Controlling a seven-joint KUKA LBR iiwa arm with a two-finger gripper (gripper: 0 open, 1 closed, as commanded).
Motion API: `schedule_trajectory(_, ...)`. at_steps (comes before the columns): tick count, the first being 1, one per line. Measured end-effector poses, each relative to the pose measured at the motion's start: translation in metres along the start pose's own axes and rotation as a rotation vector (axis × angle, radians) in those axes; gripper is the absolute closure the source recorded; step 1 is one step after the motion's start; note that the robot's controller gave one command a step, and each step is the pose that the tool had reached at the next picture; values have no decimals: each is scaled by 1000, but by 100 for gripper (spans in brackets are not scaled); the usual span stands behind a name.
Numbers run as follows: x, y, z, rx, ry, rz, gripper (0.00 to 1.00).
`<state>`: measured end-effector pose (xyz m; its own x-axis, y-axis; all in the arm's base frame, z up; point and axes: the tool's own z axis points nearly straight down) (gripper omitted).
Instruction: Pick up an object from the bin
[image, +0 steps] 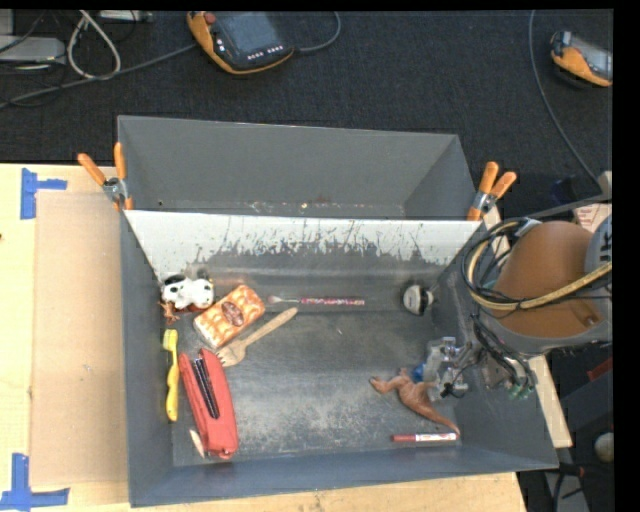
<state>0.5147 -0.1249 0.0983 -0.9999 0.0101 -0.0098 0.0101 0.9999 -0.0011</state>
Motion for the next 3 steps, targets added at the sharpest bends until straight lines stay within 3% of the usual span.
schedule_trajectory(1,0,0,0,0,0,-2,100)
schedule_trajectory(2,16,16,10,4,-9,145,100)
schedule_trajectory(3,23,30,16,2,-14,133,100)
